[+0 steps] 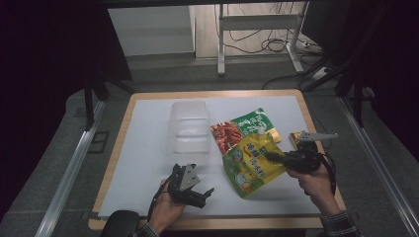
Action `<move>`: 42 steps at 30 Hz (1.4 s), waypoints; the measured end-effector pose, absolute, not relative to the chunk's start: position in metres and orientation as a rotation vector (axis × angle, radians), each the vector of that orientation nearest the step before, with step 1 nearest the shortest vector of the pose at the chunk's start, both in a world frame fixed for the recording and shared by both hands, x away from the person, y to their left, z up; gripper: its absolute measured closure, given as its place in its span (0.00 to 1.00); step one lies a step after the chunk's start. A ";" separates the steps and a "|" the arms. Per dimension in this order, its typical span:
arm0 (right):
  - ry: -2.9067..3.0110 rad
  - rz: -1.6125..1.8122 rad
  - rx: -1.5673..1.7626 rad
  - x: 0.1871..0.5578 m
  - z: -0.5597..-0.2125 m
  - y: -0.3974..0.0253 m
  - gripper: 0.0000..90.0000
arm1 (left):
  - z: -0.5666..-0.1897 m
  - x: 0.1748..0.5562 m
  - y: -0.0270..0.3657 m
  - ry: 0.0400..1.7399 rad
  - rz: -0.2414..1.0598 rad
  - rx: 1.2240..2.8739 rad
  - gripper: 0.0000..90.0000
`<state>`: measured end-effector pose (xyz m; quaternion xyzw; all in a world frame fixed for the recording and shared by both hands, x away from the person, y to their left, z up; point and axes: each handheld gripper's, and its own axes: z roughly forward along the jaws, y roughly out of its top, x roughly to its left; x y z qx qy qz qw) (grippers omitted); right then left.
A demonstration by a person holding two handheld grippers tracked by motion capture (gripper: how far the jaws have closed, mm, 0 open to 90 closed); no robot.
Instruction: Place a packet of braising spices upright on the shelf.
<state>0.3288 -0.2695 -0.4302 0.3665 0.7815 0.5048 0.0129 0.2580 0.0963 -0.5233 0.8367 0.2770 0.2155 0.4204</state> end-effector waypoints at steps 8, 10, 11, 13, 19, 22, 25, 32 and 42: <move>2.430 1.582 1.074 0.332 -0.412 -0.265 0.99 | -0.522 0.258 0.100 0.691 0.536 2.085 0.03; 2.427 1.589 1.073 0.334 -0.408 -0.264 0.99 | -0.521 0.258 0.101 0.697 0.529 2.087 0.03; 2.423 1.583 1.068 0.334 -0.407 -0.264 0.99 | -0.521 0.258 0.102 0.702 0.527 2.085 0.03; 2.419 1.571 1.062 0.336 -0.404 -0.264 0.99 | -0.521 0.258 0.103 0.703 0.525 2.086 0.03; 2.408 1.569 1.039 0.342 -0.394 -0.265 0.99 | -0.521 0.257 0.106 0.713 0.510 2.079 0.03; 2.413 1.555 1.012 0.346 -0.389 -0.263 0.99 | -0.521 0.256 0.107 0.710 0.513 2.080 0.03; 2.416 1.553 0.989 0.351 -0.385 -0.262 0.99 | -0.521 0.255 0.109 0.712 0.522 2.076 0.03; 2.431 1.550 0.937 0.366 -0.377 -0.254 0.99 | -0.520 0.254 0.115 0.725 0.533 2.073 0.02; 2.457 1.540 0.871 0.392 -0.366 -0.235 0.99 | -0.520 0.252 0.122 0.737 0.513 2.071 0.02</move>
